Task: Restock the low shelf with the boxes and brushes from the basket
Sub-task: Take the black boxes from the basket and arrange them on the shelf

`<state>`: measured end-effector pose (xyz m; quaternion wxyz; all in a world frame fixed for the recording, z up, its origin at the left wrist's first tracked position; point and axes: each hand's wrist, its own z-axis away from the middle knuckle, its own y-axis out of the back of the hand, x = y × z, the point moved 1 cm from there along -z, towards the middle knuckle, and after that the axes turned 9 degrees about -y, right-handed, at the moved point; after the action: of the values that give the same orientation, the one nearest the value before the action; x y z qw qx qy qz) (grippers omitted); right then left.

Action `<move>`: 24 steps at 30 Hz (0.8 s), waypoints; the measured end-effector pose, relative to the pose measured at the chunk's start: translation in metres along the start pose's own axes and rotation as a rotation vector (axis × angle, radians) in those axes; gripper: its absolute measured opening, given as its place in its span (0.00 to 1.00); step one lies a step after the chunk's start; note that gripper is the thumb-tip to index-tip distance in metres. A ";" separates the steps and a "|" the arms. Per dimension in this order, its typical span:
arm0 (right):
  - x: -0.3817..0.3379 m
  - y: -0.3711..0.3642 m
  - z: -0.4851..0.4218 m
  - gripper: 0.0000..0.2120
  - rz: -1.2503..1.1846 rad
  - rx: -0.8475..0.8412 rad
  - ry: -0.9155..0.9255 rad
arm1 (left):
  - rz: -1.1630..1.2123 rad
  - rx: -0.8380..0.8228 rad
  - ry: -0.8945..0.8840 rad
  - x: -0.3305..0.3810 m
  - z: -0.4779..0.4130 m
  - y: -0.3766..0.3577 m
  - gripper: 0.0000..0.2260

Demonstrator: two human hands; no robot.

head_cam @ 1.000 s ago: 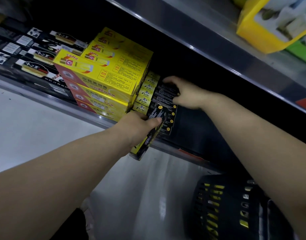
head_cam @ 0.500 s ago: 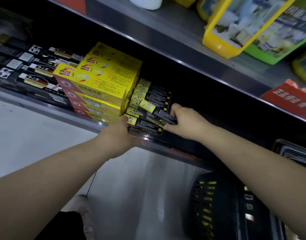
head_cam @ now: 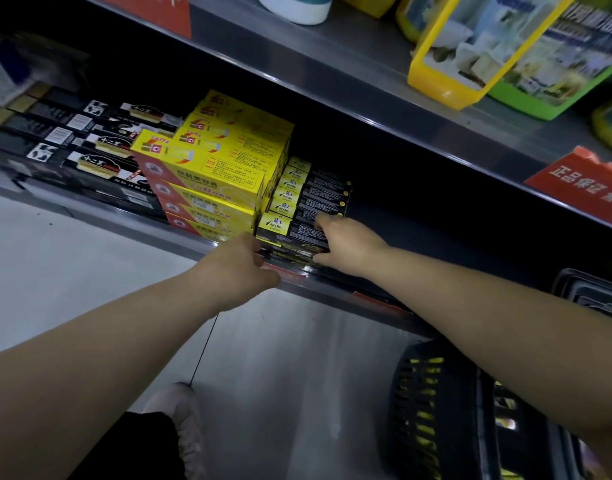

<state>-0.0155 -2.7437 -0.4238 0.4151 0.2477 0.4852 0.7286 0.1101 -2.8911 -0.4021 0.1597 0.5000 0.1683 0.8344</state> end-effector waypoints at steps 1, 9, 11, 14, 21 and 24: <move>0.000 -0.001 0.000 0.25 0.005 -0.001 0.006 | 0.006 -0.001 0.000 0.001 0.001 0.000 0.27; 0.006 0.004 0.001 0.30 0.007 -0.067 -0.009 | 0.066 -0.004 -0.094 0.028 0.009 -0.009 0.14; 0.010 0.011 0.005 0.32 0.010 -0.099 -0.023 | 0.076 -0.017 -0.149 0.040 0.013 -0.016 0.11; 0.020 0.033 0.021 0.34 0.019 -0.115 -0.051 | 0.040 -0.034 -0.263 0.061 0.021 -0.028 0.09; 0.076 0.088 0.136 0.18 -0.470 0.072 -0.054 | -0.003 -0.096 -0.606 0.120 0.051 -0.075 0.08; 0.112 0.082 0.199 0.12 -0.689 0.126 -0.105 | -0.157 -0.115 -0.816 0.153 0.065 -0.107 0.06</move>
<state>0.0473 -2.5646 -0.2722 0.6448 0.1314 0.5624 0.5007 0.1098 -2.7216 -0.3013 0.3039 0.7656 0.0820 0.5611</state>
